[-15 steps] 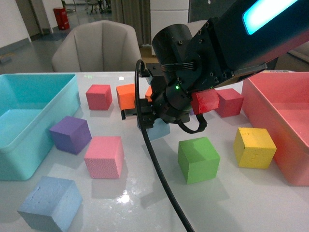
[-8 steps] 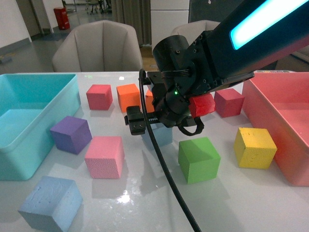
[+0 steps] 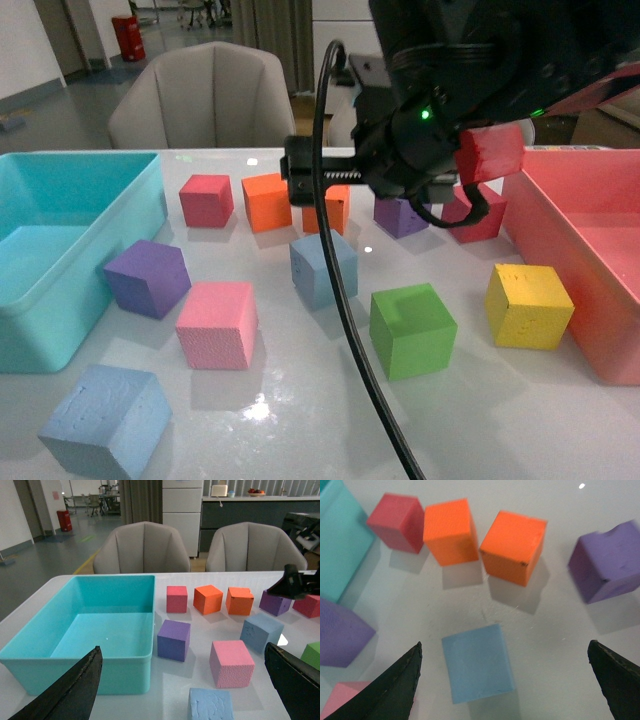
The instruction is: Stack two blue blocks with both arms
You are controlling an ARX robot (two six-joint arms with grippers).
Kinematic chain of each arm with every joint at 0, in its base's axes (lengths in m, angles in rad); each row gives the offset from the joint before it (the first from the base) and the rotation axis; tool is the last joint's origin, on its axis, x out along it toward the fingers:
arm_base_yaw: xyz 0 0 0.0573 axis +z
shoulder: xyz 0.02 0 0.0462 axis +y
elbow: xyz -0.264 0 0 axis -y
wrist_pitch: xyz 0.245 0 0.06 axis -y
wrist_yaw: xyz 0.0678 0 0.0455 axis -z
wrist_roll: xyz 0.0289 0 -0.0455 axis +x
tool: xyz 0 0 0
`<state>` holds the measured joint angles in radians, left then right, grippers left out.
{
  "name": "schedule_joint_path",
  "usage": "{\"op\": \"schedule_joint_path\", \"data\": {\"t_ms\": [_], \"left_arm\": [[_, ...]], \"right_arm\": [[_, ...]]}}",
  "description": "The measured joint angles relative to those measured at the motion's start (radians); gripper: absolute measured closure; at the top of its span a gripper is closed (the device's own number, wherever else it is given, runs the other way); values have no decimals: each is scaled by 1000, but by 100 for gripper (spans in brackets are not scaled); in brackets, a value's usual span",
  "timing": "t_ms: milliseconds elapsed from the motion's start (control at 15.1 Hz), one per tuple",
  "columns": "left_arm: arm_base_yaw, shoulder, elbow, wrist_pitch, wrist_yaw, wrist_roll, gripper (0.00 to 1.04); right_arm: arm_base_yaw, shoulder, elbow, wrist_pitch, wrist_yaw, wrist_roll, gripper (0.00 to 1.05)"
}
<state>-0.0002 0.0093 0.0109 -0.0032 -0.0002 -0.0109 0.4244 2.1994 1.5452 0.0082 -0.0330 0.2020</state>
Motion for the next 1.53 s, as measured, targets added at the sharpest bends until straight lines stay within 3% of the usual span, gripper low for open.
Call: {"op": "schedule_joint_path", "data": {"t_ms": [66, 133, 598, 664, 731, 797, 930, 1063, 1196, 1262, 1395, 1528], "left_arm": [[0, 0, 0, 0, 0, 0, 7], [0, 0, 0, 0, 0, 0, 7], [0, 0, 0, 0, 0, 0, 7], [0, 0, 0, 0, 0, 0, 7], [0, 0, 0, 0, 0, 0, 7], [0, 0, 0, 0, 0, 0, 7], [0, 0, 0, 0, 0, 0, 7], [0, 0, 0, 0, 0, 0, 7], [0, 0, 0, 0, 0, 0, 7], [0, 0, 0, 0, 0, 0, 7], [0, 0, 0, 0, 0, 0, 7], [0, 0, 0, 0, 0, 0, 7]], "right_arm": [[1, -291, -326, 244, 141, -20, 6], [1, -472, -510, 323, 182, -20, 6], [23, -1007, -938, 333, 307, 36, 6], [24, -1075, -982, 357, 347, 29, 8], [16, -1138, -1056, 486, 412, -16, 16], [-14, -1224, -1127, 523, 412, -79, 26], [-100, -1403, -1248, 445, 367, -144, 42], [-237, -1682, -1384, 294, 229, -182, 71], [-287, -1786, -1410, 290, 173, -193, 97], [-304, -1806, -1430, 274, 155, -196, 103], [-425, -1858, -1465, 246, 48, -198, 103], [-423, -1898, -1477, 229, 33, -199, 103]]}}
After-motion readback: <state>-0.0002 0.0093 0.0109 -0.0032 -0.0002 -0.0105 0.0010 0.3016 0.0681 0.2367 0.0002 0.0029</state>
